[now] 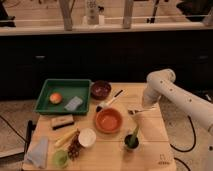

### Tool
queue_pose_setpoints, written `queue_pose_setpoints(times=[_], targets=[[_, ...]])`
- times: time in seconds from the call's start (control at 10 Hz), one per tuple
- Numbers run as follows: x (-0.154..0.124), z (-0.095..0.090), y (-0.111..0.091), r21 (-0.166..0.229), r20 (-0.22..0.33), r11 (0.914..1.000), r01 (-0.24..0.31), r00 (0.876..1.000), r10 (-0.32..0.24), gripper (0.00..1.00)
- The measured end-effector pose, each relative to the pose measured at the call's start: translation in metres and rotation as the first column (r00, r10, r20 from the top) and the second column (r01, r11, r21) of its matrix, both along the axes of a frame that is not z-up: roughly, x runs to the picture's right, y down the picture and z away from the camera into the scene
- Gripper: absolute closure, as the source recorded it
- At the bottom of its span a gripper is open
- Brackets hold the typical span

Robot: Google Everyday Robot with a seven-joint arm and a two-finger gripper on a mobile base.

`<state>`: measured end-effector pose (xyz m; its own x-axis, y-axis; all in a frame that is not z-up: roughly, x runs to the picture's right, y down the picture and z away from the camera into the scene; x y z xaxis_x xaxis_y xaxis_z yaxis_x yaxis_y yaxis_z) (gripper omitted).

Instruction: Place fork in paper cup

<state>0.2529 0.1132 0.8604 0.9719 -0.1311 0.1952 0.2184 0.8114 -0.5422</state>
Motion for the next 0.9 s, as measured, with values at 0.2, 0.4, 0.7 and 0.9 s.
queue_pose_setpoints(times=[0.2,0.4,0.7,0.9], targets=[[-0.005,0.005,0.005,-0.009,0.014,1.0,-0.001,1.0,0.001,0.2],[-0.009,0.011,0.008,-0.018,0.026,0.9998,-0.008,1.0,0.008,0.2],[-0.01,0.018,0.015,-0.033,0.039,0.9993,-0.019,0.999,0.02,0.2],[-0.01,0.027,0.024,-0.044,0.049,0.9987,-0.025,0.998,0.027,0.22]])
